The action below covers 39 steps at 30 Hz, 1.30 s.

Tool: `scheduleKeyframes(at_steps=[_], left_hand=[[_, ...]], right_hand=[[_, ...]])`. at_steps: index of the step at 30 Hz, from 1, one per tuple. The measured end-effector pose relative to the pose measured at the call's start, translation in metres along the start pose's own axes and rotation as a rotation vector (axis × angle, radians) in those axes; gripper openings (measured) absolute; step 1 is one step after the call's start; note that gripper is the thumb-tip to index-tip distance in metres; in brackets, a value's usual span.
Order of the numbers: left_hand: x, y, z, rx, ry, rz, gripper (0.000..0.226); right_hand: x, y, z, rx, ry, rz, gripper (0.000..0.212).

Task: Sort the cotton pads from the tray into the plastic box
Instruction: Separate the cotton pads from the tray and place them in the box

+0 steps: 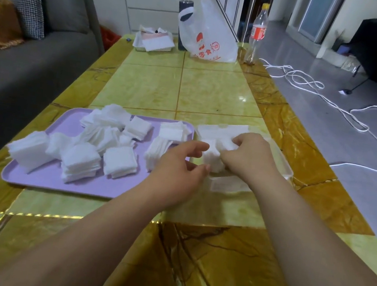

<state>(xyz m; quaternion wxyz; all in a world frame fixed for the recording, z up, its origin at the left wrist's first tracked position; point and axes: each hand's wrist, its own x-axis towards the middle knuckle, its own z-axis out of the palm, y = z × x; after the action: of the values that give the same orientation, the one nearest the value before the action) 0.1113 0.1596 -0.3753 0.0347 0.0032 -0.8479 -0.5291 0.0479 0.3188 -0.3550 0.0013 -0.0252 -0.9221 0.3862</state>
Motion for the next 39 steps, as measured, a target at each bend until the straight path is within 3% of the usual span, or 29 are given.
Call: scheduleKeyframes(at_steps=[2,5,10,14,19,23,26,29,31,34,39], left_hand=[[-0.001,-0.001,-0.001,-0.001,0.000,-0.007,0.040],[-0.001,-0.001,0.000,0.008,-0.007,-0.012,0.036],[-0.001,0.000,0.000,0.009,-0.002,-0.014,0.030],[-0.001,0.000,0.000,0.053,0.004,-0.017,0.027],[-0.003,0.001,-0.005,0.150,0.006,0.044,0.027],[0.000,-0.004,-0.029,0.325,0.179,0.203,0.016],[0.003,-0.014,-0.054,0.472,0.316,0.175,0.042],[0.004,-0.030,-0.067,0.574,0.206,0.026,0.080],[0.005,-0.040,-0.068,0.563,0.141,-0.004,0.079],[0.009,-0.045,-0.072,0.489,0.154,-0.010,0.055],[0.003,-0.039,-0.086,0.131,0.184,-0.056,0.044]], right_hand=[[-0.006,-0.007,-0.004,0.065,-0.123,-0.033,0.035],[-0.012,-0.008,-0.009,0.018,-0.221,-0.080,0.035],[-0.004,0.001,-0.008,-0.115,-0.023,-0.122,0.019],[-0.011,-0.003,-0.008,-0.092,-0.051,-0.111,0.006],[-0.025,-0.016,-0.019,-0.158,0.028,-0.066,0.030],[-0.029,-0.025,-0.018,-0.084,0.190,-0.104,0.036],[-0.038,-0.039,0.001,0.168,0.173,-0.228,0.039],[-0.051,-0.053,0.030,0.268,-0.011,-0.244,0.045],[-0.056,-0.057,0.045,0.301,-0.116,-0.208,0.051],[-0.057,-0.061,0.053,0.267,-0.149,-0.189,0.059],[-0.058,-0.062,0.061,0.253,-0.177,-0.261,0.059]])
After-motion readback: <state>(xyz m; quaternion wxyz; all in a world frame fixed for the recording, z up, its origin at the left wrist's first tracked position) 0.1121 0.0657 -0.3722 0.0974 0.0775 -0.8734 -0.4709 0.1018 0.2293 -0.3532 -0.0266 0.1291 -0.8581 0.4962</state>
